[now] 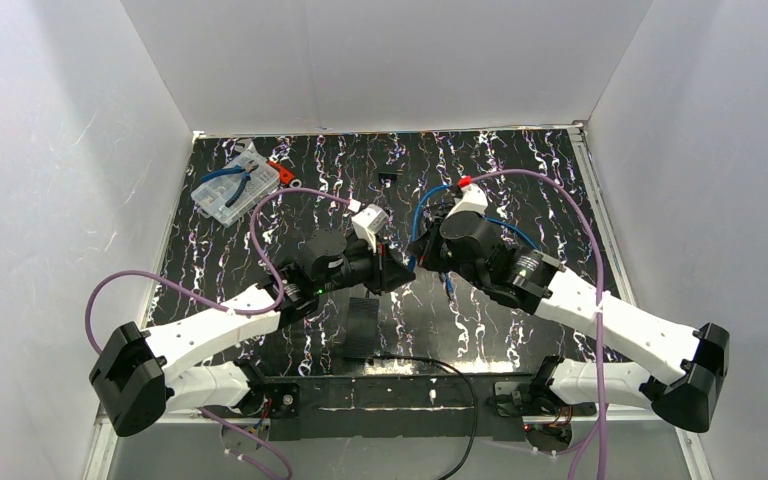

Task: Insert the plug into the switch port
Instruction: Pick up the connector from the center of the board.

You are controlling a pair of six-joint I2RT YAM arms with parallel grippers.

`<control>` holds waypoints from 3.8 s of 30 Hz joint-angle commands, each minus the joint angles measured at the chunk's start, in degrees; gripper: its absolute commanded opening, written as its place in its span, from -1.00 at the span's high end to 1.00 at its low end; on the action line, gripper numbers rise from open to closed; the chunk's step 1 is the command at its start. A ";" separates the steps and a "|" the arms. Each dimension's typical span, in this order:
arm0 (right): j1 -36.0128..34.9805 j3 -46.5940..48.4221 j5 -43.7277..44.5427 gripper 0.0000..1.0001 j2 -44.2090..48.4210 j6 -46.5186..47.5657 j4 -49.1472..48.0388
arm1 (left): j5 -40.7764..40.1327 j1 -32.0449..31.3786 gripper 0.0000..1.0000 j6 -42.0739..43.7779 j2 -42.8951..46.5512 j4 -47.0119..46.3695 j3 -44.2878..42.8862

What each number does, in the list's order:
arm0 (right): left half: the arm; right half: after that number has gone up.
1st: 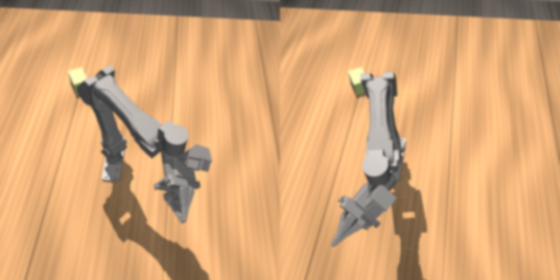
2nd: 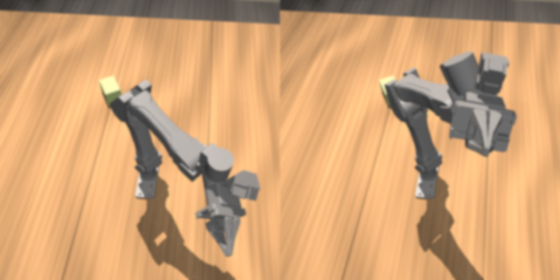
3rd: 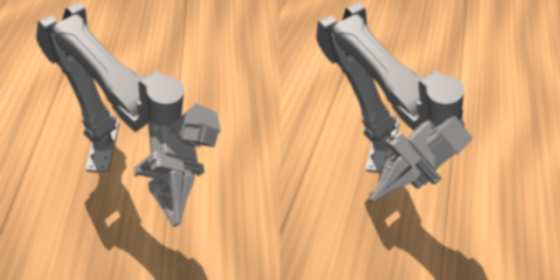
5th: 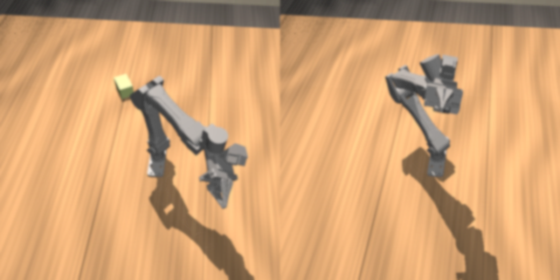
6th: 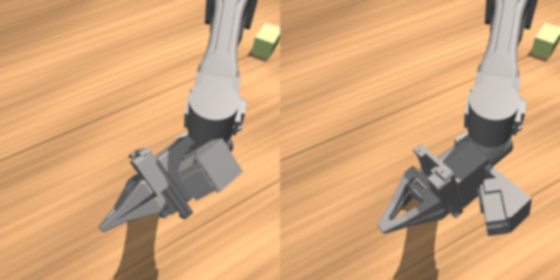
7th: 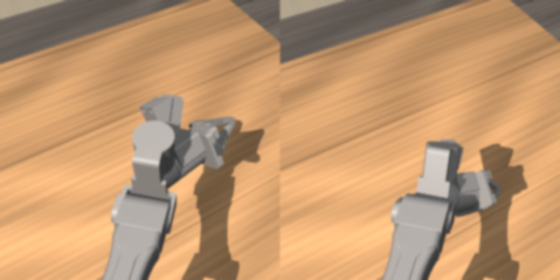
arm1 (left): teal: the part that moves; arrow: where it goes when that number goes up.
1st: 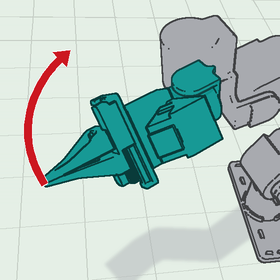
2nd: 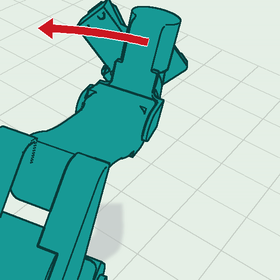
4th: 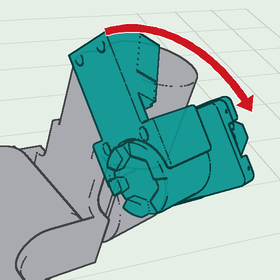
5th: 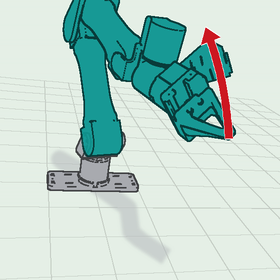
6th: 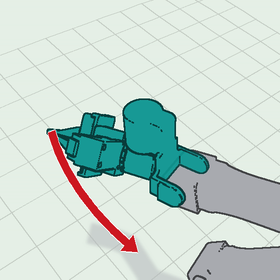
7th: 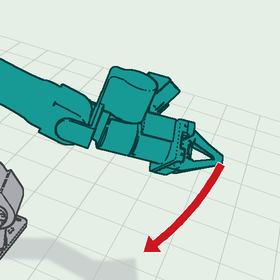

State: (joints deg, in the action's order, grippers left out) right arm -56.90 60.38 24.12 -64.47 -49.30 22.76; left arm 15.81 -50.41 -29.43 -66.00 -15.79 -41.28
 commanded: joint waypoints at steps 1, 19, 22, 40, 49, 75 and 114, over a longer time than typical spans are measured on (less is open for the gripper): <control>-0.44 -0.93 1.11 0.97 2.38 -0.38 -4.04 | 2.23 -0.65 1.00 0.61 1.62 -0.09 -2.72; -0.40 -8.10 -16.06 -0.11 18.45 31.97 -2.09 | 12.12 -0.57 1.00 -0.01 6.77 27.56 -9.12; -0.43 -7.36 -24.48 -0.14 19.43 37.75 1.02 | 16.00 -0.60 1.00 0.01 7.49 31.54 -9.63; -20.59 -0.67 -40.64 -0.26 16.38 68.90 12.07 | 30.61 -0.36 1.00 1.79 9.59 47.32 -7.87; -27.83 -4.02 -32.02 -0.31 13.81 81.61 4.46 | 39.33 -0.30 1.00 1.66 9.34 47.34 -5.87; -36.83 -2.36 -20.15 0.09 4.82 93.86 0.44 | 44.90 -0.31 1.00 0.43 10.90 46.21 -2.27; -37.63 -6.92 -15.99 0.97 6.17 89.33 -1.78 | 36.66 -0.22 0.04 -1.13 13.90 43.49 -2.17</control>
State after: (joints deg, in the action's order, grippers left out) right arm -94.17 55.22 4.49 -60.69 42.72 24.16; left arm 57.17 -50.96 -30.74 -55.00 28.14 -43.51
